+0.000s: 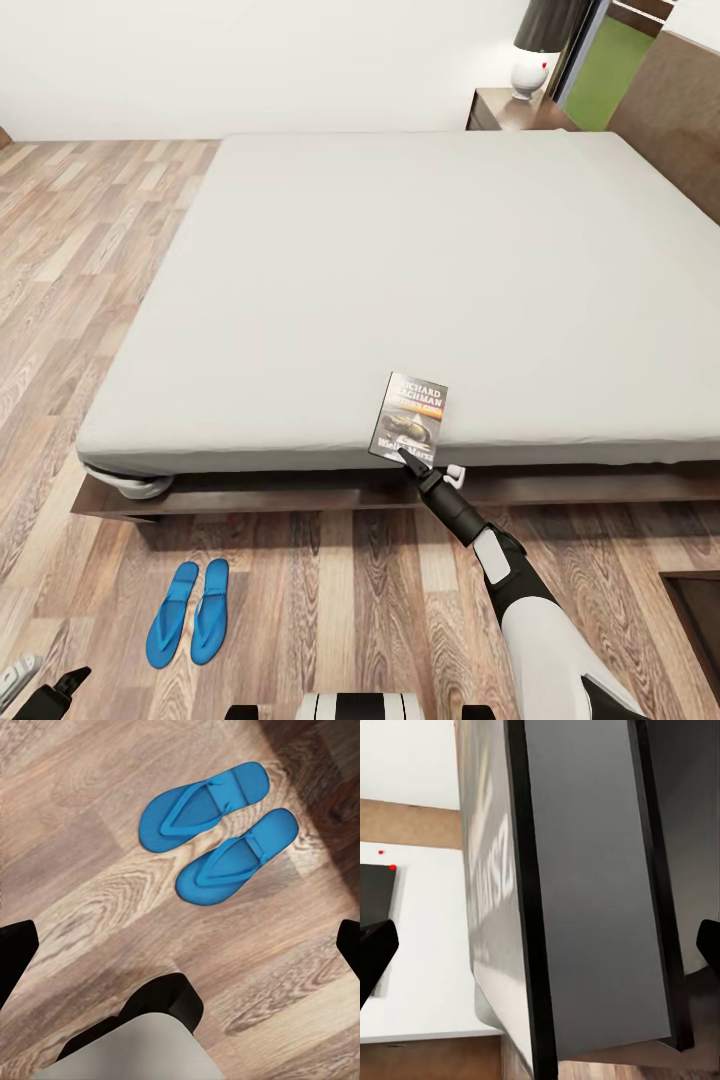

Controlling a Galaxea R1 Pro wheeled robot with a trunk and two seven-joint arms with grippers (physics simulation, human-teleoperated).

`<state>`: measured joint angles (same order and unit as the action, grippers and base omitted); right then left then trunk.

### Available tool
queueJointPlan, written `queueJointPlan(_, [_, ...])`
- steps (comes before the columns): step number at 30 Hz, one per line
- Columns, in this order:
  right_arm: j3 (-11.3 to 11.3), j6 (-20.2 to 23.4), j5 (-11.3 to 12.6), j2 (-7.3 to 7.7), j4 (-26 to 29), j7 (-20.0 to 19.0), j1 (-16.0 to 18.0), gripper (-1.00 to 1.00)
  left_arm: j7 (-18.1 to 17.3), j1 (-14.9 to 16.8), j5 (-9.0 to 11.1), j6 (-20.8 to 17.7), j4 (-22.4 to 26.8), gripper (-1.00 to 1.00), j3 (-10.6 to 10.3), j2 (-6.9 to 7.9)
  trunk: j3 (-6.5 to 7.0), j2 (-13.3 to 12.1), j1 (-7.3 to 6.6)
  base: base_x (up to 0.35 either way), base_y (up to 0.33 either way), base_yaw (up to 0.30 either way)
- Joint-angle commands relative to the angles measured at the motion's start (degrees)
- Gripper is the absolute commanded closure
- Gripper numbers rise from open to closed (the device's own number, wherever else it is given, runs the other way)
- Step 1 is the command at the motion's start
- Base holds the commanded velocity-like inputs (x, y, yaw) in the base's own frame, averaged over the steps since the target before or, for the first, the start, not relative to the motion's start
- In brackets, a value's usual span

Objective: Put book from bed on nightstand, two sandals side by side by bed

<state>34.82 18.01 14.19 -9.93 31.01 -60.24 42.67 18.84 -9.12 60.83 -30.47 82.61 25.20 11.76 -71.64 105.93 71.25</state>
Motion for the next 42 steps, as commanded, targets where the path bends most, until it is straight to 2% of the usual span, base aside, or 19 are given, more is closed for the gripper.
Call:
queueJointPlan(1, [0.4, 0.3, 0.0, -0.06, 0.0, -0.2, 0.0, -1.0, 0.5, 0.0, 0.6, -0.1, 0.1, -1.0, 0.0, 0.02, -0.03, 0.0, 0.0, 0.0, 0.0, 0.0])
queueJointPlan(9, [0.4, -0.7, 0.3, -0.06, 0.0, -0.1, 0.0, -1.0, 0.5, 0.0, 0.6, -0.1, 0.0, -1.0, 0.0, 0.02, -0.03, 0.0, 0.0, 0.0, 0.0, 0.0])
queueJointPlan(10, [0.5, -0.7, 0.3, -0.06, 0.0, -0.1, 0.0, 1.0, 0.5, 0.0, 0.6, -0.1, 0.0, -1.0, 0.0, 0.02, -0.03, 0.0, 0.0, 0.0, 0.0, 0.0])
queueJointPlan(16, [0.5, -1.0, 0.3, -0.06, 0.1, -0.3, 0.0, 1.0, 0.5, 0.0, 0.6, -0.1, 0.0, -1.0, 0.0, 0.02, -0.03, 0.0, 0.0, 0.0, 0.0, 0.0])
queueJointPlan(20, [0.4, -2.0, 0.3, -0.06, 2.0, -4.0, -0.3, 1.0, 0.5, 0.0, 0.6, -0.1, -0.2, -1.0, 0.0, 0.02, -0.03, 0.0, 0.0, 0.0, 0.0, 0.0])
queueJointPlan(21, [0.4, -2.4, 0.3, -0.06, 3.2, -6.0, -0.5, 1.0, 0.4, 0.0, 0.7, -0.1, -0.1, -1.0, 0.0, 0.02, -0.03, 0.0, 0.0, 0.0, 0.0, 0.0])
queueJointPlan(25, [0.4, -2.7, 0.3, -0.06, 5.4, -8.7, -0.7, 1.0, 0.3, 0.0, 0.8, -0.1, 0.3, -1.0, 0.0, 0.02, -0.03, 0.0, 0.0, 0.0, 0.0, 0.0])
queueJointPlan(30, [0.4, -2.8, 0.2, -0.06, 6.3, -9.8, -0.8, 1.0, 0.4, 0.0, 0.8, -0.1, 0.5, -1.0, -0.2, -0.04, -0.03, 0.0, 0.0, 0.0, 0.0, 0.0])
queueJointPlan(36, [0.3, -2.0, 0.3, -0.06, 6.6, -10.1, -0.8, 1.0, 0.4, 0.0, 0.7, -0.1, 0.8, -1.0, -1.6, -0.31, -0.03, 0.0, 0.0, 0.0, 0.0, 0.0])
queueJointPlan(42, [-0.2, 2.7, -0.3, -0.06, 6.9, -9.2, -0.2, 1.0, 0.4, 0.1, 0.7, 0.0, 1.0, -1.0, -3.4, -1.67, -0.03, 0.0, 0.0, 0.0, 0.0, 0.0])
